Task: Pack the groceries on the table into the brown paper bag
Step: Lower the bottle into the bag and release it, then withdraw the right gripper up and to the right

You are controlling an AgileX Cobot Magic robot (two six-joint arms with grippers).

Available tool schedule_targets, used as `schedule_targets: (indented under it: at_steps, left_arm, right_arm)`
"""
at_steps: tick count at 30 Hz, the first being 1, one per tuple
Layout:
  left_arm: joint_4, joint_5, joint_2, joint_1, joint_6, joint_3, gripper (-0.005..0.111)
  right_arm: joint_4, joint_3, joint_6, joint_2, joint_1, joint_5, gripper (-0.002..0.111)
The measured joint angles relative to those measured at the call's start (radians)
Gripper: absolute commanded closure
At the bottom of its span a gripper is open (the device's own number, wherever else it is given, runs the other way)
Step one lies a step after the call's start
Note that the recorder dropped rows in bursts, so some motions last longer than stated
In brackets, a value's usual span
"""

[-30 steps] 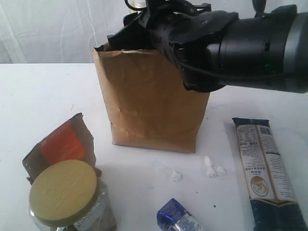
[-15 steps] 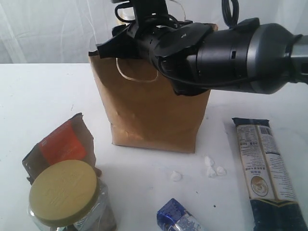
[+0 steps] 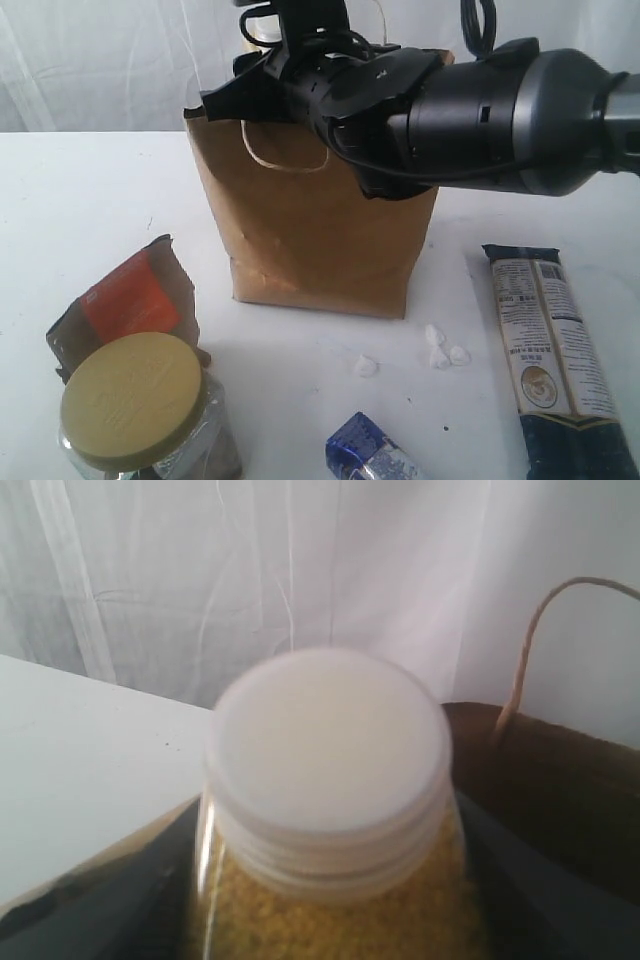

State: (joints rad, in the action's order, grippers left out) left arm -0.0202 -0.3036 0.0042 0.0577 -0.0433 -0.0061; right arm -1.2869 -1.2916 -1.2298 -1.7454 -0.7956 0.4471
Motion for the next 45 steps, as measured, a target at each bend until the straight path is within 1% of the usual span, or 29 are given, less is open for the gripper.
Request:
schedule_targets:
  at_steps: [7, 8, 9, 10, 11, 12, 13, 28, 34, 37, 40, 43, 45]
  left_arm:
    - [0.0, 0.0, 0.0, 0.0, 0.0, 0.0, 0.107]
    - [0.0, 0.0, 0.0, 0.0, 0.0, 0.0, 0.107]
    - [0.0, 0.0, 0.0, 0.0, 0.0, 0.0, 0.107]
    - [0.0, 0.0, 0.0, 0.0, 0.0, 0.0, 0.107]
    - [0.0, 0.0, 0.0, 0.0, 0.0, 0.0, 0.107]
    - [0.0, 0.0, 0.0, 0.0, 0.0, 0.0, 0.107]
    - [0.0, 0.0, 0.0, 0.0, 0.0, 0.0, 0.107]
    - [0.0, 0.0, 0.0, 0.0, 0.0, 0.0, 0.107]
    - [0.0, 0.0, 0.0, 0.0, 0.0, 0.0, 0.107]
    - [0.0, 0.0, 0.0, 0.0, 0.0, 0.0, 0.107]
    - [0.0, 0.0, 0.0, 0.0, 0.0, 0.0, 0.107]
    - [0.0, 0.0, 0.0, 0.0, 0.0, 0.0, 0.107]
    - [0.0, 0.0, 0.0, 0.0, 0.0, 0.0, 0.107]
  right_arm:
    - [0.0, 0.0, 0.008, 0.0, 0.0, 0.001, 0.054]
    - [0.0, 0.0, 0.017, 0.0, 0.0, 0.001, 0.051]
    - [0.0, 0.0, 0.033, 0.0, 0.0, 0.001, 0.048]
    - [0.0, 0.0, 0.035, 0.0, 0.0, 0.002, 0.035]
    - [0.007, -0.004, 0.041, 0.004, 0.0, 0.014, 0.03]
    - [0.009, -0.005, 0.041, 0.006, 0.0, 0.018, 0.019]
    - [0.011, -0.008, 0.043, 0.012, 0.0, 0.029, 0.016]
    - [0.011, -0.01, 0.045, 0.019, 0.0, 0.036, 0.016]
    - [0.011, -0.01, 0.031, 0.108, 0.0, 0.083, 0.016]
    - [-0.011, -0.01, -0.037, 0.164, 0.0, 0.167, 0.016]
    - [-0.123, -0.01, -0.15, 0.208, 0.0, 0.297, 0.016]
    - [-0.321, -0.012, -0.288, 0.224, 0.0, 0.497, 0.016]
    - [-0.401, -0.007, -0.354, 0.224, 0.0, 0.653, 0.016]
